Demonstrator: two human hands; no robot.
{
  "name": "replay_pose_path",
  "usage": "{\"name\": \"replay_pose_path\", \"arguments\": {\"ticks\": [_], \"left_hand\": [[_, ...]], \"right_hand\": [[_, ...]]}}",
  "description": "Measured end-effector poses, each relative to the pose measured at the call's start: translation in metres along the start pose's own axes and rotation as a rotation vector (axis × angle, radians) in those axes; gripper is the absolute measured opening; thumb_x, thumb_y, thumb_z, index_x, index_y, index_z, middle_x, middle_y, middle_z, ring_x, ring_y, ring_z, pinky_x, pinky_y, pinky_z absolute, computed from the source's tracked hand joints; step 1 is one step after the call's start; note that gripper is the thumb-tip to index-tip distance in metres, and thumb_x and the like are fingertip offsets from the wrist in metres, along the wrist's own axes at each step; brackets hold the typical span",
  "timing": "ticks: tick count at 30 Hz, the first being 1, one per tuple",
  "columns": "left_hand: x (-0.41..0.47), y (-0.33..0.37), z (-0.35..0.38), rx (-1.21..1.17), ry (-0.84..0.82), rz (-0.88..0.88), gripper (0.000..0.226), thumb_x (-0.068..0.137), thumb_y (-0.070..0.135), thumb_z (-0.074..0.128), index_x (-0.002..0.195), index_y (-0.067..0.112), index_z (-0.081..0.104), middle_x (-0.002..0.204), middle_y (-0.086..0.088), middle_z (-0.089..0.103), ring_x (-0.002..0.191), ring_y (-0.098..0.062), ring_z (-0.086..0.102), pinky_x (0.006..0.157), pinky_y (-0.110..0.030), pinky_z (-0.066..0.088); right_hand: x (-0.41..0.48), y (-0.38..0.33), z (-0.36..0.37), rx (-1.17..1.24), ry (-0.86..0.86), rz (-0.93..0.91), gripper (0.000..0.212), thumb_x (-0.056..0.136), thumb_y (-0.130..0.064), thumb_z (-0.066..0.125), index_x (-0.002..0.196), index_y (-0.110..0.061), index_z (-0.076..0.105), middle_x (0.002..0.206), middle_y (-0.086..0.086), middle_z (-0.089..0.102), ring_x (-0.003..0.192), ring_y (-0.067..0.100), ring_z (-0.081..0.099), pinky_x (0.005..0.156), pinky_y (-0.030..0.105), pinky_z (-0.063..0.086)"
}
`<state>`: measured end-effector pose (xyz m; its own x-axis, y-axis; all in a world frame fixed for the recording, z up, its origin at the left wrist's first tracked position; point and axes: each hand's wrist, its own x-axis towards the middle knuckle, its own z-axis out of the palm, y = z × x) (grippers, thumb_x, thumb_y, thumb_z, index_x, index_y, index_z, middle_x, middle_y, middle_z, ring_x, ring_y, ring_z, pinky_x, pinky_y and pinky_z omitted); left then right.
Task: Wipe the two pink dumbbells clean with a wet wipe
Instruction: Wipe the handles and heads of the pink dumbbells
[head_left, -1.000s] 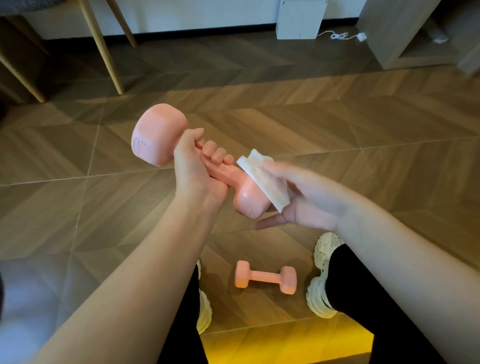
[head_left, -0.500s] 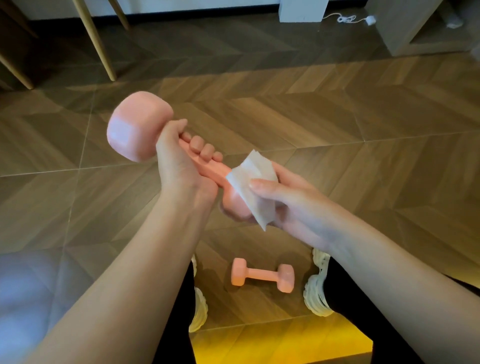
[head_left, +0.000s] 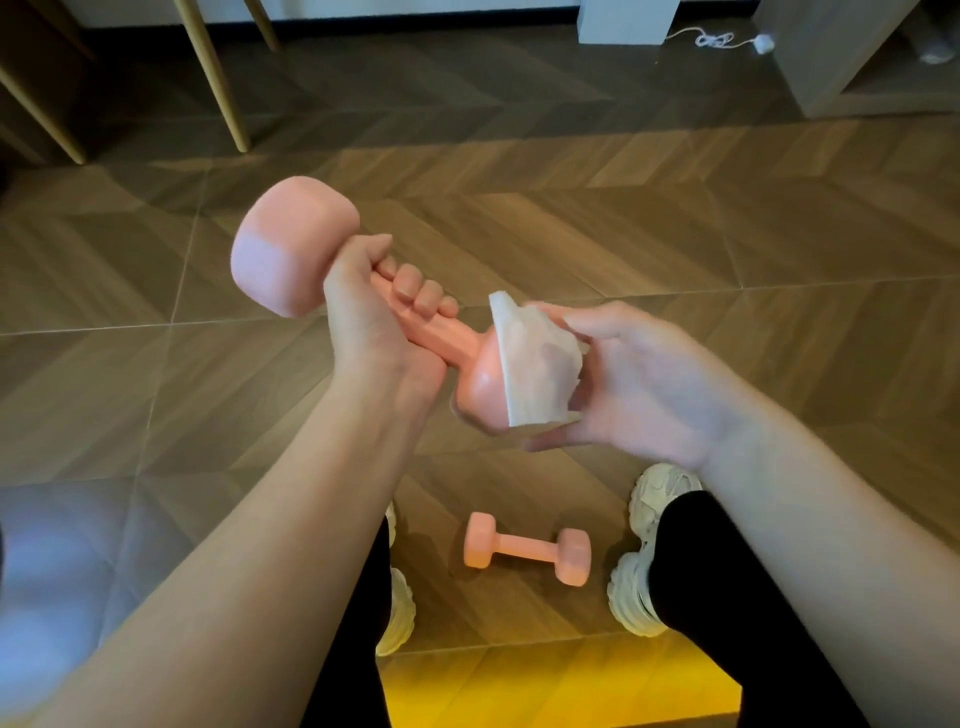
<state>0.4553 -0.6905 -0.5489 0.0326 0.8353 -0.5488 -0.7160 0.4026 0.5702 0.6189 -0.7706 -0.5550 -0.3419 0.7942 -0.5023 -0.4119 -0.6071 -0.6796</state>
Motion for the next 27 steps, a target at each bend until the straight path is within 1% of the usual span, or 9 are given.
{"name": "replay_pose_path", "arguments": {"ticks": [4,9,11,14,17,19,22,25,27], "left_hand": [[0.0,0.002,-0.002,0.032,-0.07,-0.042,0.035,0.088,0.018,0.049,0.057,0.021,0.033,0.049,0.006,0.024,0.041,-0.013,0.024,0.044,-0.023,0.032],[-0.002,-0.004,0.001,0.061,-0.08,-0.041,0.035,0.089,0.018,0.048,0.058,0.021,0.031,0.049,0.006,0.022,0.041,-0.013,0.022,0.043,-0.024,0.03],[-0.001,-0.005,0.001,0.047,-0.055,-0.002,0.034,0.089,0.018,0.048,0.059,0.021,0.03,0.049,0.006,0.022,0.04,-0.013,0.022,0.043,-0.024,0.029],[0.001,-0.004,0.001,0.015,-0.019,0.047,0.033,0.088,0.017,0.047,0.06,0.021,0.03,0.048,0.006,0.023,0.039,-0.014,0.022,0.043,-0.022,0.03],[0.002,-0.001,0.0,0.009,0.009,0.055,0.033,0.087,0.017,0.048,0.059,0.021,0.031,0.048,0.006,0.024,0.039,-0.014,0.023,0.043,-0.022,0.03],[0.003,0.001,-0.001,-0.011,0.011,0.053,0.033,0.087,0.018,0.049,0.059,0.021,0.032,0.048,0.007,0.024,0.038,-0.013,0.023,0.043,-0.022,0.03],[0.003,0.003,-0.002,-0.012,0.0,0.054,0.033,0.087,0.018,0.048,0.058,0.021,0.032,0.047,0.007,0.024,0.038,-0.013,0.024,0.042,-0.022,0.03],[0.002,0.001,-0.001,0.003,-0.019,0.063,0.033,0.087,0.017,0.048,0.058,0.021,0.032,0.047,0.006,0.025,0.039,-0.013,0.023,0.044,-0.023,0.031],[0.003,0.002,0.0,-0.011,-0.028,0.062,0.034,0.087,0.017,0.048,0.057,0.021,0.033,0.048,0.006,0.024,0.04,-0.013,0.023,0.043,-0.023,0.031]], "right_hand": [[-0.004,-0.007,-0.015,-0.026,-0.145,0.094,0.08,0.059,-0.03,0.092,0.132,-0.018,0.061,0.121,0.013,0.062,0.102,0.035,0.065,0.087,0.063,0.052],[0.008,0.02,0.011,-0.009,0.001,0.028,0.049,0.076,-0.02,0.077,0.12,-0.017,0.056,0.1,0.007,0.074,0.098,0.026,0.071,0.081,0.051,0.059],[0.011,0.03,0.018,0.018,0.086,-0.052,0.055,0.077,-0.025,0.077,0.126,-0.017,0.054,0.107,0.009,0.073,0.105,0.029,0.069,0.081,0.049,0.06],[0.014,0.036,0.023,0.04,0.156,-0.112,0.055,0.08,-0.037,0.07,0.127,-0.017,0.052,0.104,0.008,0.073,0.099,0.027,0.07,0.083,0.049,0.059],[0.014,0.035,0.021,0.032,0.106,-0.119,0.048,0.083,-0.029,0.07,0.126,-0.016,0.054,0.111,0.011,0.07,0.105,0.03,0.068,0.089,0.053,0.056],[0.014,0.034,0.02,-0.003,0.082,-0.134,0.054,0.077,-0.022,0.075,0.126,-0.021,0.054,0.105,0.003,0.073,0.104,0.025,0.069,0.088,0.049,0.057],[0.016,0.036,0.023,-0.054,0.125,-0.169,0.052,0.074,-0.029,0.077,0.122,-0.026,0.055,0.099,-0.002,0.075,0.099,0.022,0.071,0.084,0.048,0.059],[0.018,0.035,0.026,-0.016,0.164,-0.159,0.056,0.081,-0.041,0.072,0.128,-0.02,0.052,0.113,0.009,0.071,0.098,0.026,0.07,0.081,0.049,0.06],[0.016,0.032,0.023,0.029,0.123,-0.161,0.054,0.084,-0.037,0.069,0.13,-0.016,0.051,0.115,0.013,0.068,0.1,0.028,0.068,0.082,0.049,0.059]]}}
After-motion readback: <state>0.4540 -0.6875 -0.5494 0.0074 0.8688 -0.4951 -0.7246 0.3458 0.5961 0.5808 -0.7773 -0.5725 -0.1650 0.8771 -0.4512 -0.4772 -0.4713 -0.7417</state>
